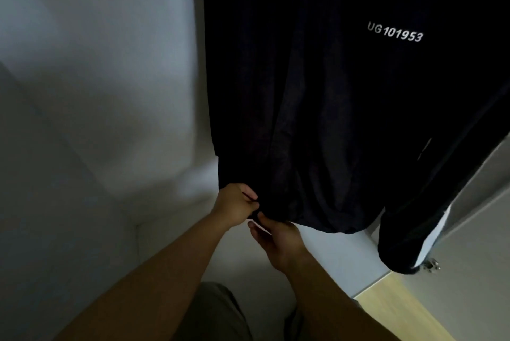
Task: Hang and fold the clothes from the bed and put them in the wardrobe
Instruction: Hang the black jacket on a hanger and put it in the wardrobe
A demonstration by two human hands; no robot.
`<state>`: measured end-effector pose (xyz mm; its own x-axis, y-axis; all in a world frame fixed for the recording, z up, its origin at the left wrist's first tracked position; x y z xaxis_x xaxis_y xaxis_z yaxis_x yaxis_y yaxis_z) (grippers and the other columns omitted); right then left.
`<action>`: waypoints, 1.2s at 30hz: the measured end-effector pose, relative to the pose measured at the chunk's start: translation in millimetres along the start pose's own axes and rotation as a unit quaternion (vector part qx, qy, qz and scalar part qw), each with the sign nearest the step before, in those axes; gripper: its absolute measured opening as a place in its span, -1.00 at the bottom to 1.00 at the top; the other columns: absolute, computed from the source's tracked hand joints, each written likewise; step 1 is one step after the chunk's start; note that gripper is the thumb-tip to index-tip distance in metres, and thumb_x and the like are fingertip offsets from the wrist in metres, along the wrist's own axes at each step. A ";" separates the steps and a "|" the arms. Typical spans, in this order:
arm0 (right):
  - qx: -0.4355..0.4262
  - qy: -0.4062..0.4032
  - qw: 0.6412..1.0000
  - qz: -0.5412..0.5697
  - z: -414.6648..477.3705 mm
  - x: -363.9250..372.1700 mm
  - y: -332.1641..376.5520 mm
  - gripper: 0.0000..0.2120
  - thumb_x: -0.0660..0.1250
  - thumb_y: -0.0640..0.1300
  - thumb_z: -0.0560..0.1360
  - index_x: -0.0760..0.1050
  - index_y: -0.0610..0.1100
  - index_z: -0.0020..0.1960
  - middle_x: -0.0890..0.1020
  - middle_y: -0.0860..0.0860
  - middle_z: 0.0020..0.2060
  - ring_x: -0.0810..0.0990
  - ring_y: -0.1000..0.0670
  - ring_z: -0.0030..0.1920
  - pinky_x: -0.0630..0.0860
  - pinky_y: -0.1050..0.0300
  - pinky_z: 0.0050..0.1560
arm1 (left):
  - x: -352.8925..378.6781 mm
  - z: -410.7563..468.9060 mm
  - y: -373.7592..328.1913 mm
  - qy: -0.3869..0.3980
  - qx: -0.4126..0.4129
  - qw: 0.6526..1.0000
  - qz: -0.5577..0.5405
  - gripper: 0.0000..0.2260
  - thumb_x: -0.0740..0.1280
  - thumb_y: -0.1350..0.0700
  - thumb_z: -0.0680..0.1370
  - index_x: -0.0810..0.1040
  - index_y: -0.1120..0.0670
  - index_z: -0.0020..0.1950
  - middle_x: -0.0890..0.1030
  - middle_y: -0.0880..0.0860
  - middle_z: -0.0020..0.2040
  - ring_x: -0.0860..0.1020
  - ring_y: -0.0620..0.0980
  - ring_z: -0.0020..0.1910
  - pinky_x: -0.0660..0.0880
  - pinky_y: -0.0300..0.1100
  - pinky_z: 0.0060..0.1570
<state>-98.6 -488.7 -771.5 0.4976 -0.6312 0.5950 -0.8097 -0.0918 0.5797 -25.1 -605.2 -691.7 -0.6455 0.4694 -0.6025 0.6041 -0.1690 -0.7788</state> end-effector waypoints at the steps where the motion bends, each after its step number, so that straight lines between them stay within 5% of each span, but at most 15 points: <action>1: 0.001 -0.004 1.000 0.000 -0.9 -0.1 0.4 -0.76 0.40 -0.37 0.52 0.61 -0.28 0.18 0.71 -0.21 0.06 0.69 -0.18 0.03 0.65 0.06 -0.01 | -1.8 -0.5 -1.4 0.001 0.002 1.000 -0.003 -0.80 0.51 0.22 0.46 0.59 -0.07 -0.17 0.66 -0.08 -0.23 0.64 -0.18 -0.24 0.52 -0.39 -0.24; 6: 0.009 -0.030 0.999 0.015 -3.3 -0.1 0.1 -0.77 0.36 -0.45 0.51 0.58 -0.33 0.15 0.68 -0.27 0.07 0.66 -0.21 0.01 0.62 0.02 0.00 | -7.5 1.9 -6.5 0.011 0.010 1.000 -0.020 -0.85 0.51 0.19 0.48 0.62 -0.04 -0.14 0.68 -0.08 -0.29 0.64 -0.22 -0.34 0.47 -0.44 -0.32; 13: 0.006 -0.042 0.999 0.001 -0.1 1.2 -2.0 -0.62 0.28 -0.44 0.57 0.46 -0.29 0.37 0.61 -0.25 0.21 0.63 -0.19 0.11 0.53 -0.03 0.14 | -7.2 4.2 -13.2 0.001 0.016 0.999 -0.035 -0.84 0.50 0.18 0.49 0.61 -0.07 -0.18 0.66 -0.12 -0.34 0.64 -0.25 -0.37 0.45 -0.49 -0.35; 24: -0.029 -0.100 0.993 -0.052 1.3 -9.1 10.1 -0.63 0.31 -0.50 0.51 0.51 -0.31 0.29 0.66 -0.21 0.01 0.65 -0.16 -0.07 0.57 0.09 -0.19 | -4.7 4.8 -21.7 -0.006 0.031 0.999 -0.040 -0.84 0.47 0.16 0.52 0.62 -0.10 -0.17 0.67 -0.14 -0.29 0.65 -0.22 -0.33 0.46 -0.46 -0.33; 30: -0.028 -0.121 0.984 -0.130 -3.0 -13.3 17.4 -0.74 0.35 -0.44 0.53 0.52 -0.33 0.21 0.66 -0.21 -0.11 0.65 -0.15 -0.18 0.61 0.04 -0.17 | -8.0 4.4 -29.4 -0.005 0.042 0.998 -0.036 -0.87 0.46 0.15 0.52 0.63 -0.08 -0.14 0.68 -0.13 -0.28 0.66 -0.22 -0.32 0.50 -0.38 -0.26; 32: 0.001 -0.114 0.947 -0.301 -8.6 -12.8 26.2 -0.73 0.37 -0.16 0.60 0.47 -0.30 0.22 0.64 -0.19 -0.12 0.63 -0.10 -0.23 0.60 0.10 -0.29 | -12.9 5.5 -36.6 -0.009 0.046 0.998 -0.038 -0.87 0.46 0.16 0.52 0.63 -0.08 -0.15 0.67 -0.13 -0.30 0.65 -0.22 -0.34 0.48 -0.39 -0.28; 34: 0.039 -0.092 0.861 -0.499 -15.4 -10.6 40.8 -0.56 0.23 0.21 0.62 0.37 -0.17 0.20 0.64 -0.18 -0.08 0.64 -0.08 -0.26 0.57 0.15 -0.36 | -19.8 5.5 -49.0 -0.012 0.056 0.998 -0.033 -0.86 0.45 0.16 0.52 0.63 -0.08 -0.15 0.67 -0.11 -0.28 0.65 -0.23 -0.33 0.47 -0.42 -0.31; 36: 0.066 -0.085 0.786 -0.609 -19.7 -8.8 61.3 -0.43 0.07 0.37 0.60 0.36 -0.13 0.24 0.66 -0.15 -0.16 0.61 -0.05 -0.36 0.53 0.17 -0.38 | -26.2 7.7 -63.1 -0.010 0.068 0.997 -0.031 -0.88 0.45 0.17 0.53 0.64 -0.06 -0.12 0.68 -0.08 -0.24 0.65 -0.23 -0.33 0.49 -0.40 -0.29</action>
<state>-146.5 -473.6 -730.2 0.8887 -0.1064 -0.4461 0.2037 -0.7799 0.5918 -49.9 -613.5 -628.1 -0.6904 0.4651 -0.5541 0.4937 -0.2569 -0.8308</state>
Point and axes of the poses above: each hand's wrist, its own z-axis towards the middle knuckle, its own x-axis out of the palm, y = z × x, the point moved 10 cm from there along z, towards the middle knuckle
